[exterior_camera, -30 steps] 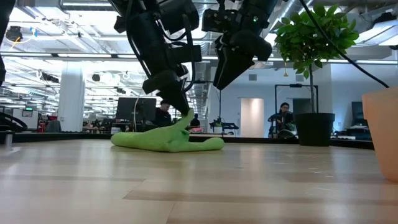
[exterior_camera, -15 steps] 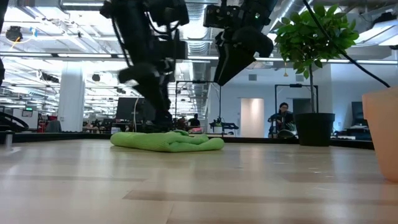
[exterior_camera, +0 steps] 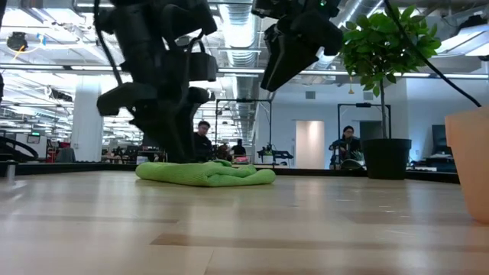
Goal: Fold microfiber towels
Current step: Put the folded green microfiber towel into the orange bin
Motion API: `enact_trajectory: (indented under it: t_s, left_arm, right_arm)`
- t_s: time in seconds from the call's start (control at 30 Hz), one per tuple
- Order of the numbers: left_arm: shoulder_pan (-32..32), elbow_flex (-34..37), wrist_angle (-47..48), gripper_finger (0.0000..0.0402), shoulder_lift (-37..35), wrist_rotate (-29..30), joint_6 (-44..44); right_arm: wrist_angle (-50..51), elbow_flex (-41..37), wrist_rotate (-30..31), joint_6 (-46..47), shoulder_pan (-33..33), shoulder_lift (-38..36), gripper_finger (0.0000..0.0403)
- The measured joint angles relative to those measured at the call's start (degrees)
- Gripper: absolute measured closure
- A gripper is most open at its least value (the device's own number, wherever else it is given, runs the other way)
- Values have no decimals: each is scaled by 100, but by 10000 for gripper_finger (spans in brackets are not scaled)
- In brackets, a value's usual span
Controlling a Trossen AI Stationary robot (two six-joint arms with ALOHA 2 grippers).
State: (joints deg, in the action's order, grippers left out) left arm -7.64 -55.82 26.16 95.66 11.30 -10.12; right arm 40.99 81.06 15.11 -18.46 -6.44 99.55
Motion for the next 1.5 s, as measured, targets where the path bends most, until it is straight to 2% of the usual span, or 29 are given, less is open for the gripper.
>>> enact_trajectory:
  t_s: [0.13,0.3,0.37,0.5,0.63,0.77,0.8,1.03,1.1,1.2,1.5]
  left_arm:
    - [-56,141,-264,256,0,12,-189]
    - [-57,175,-282,256,2,456,-36]
    - [-57,175,-214,256,2,572,77]
    - [-64,175,-49,256,-107,417,581]
    - [-150,173,345,256,-452,109,1154]
    - [-395,173,628,256,-913,161,1504]
    - [-465,173,656,256,-1015,190,1561]
    - [-828,171,850,256,-1730,610,1988]
    - [-895,165,871,256,-1859,742,2081]
    - [-936,167,945,256,-1983,764,2194]
    - [-958,169,995,256,-2063,767,2267]
  right_arm:
    - [-13,0,-2,39,-93,0,193]
    - [-72,0,-45,6,-183,0,193]
    - [-237,-48,-248,-195,-181,0,193]
    - [-1017,-583,-774,-1129,-133,14,193]
    - [-1972,-1098,-901,-1893,-91,9,193]
    - [-3123,-1578,-909,-2339,-83,246,193]
    - [-3119,-1655,-922,-2365,-82,294,193]
    - [-3921,-1553,-1051,-2600,-78,1202,193]
    - [-3970,-1540,-1018,-2698,-78,1250,193]
    - [-4329,-1452,-979,-2795,-48,1482,193]
    - [-4481,-1460,-737,-3125,41,1816,193]
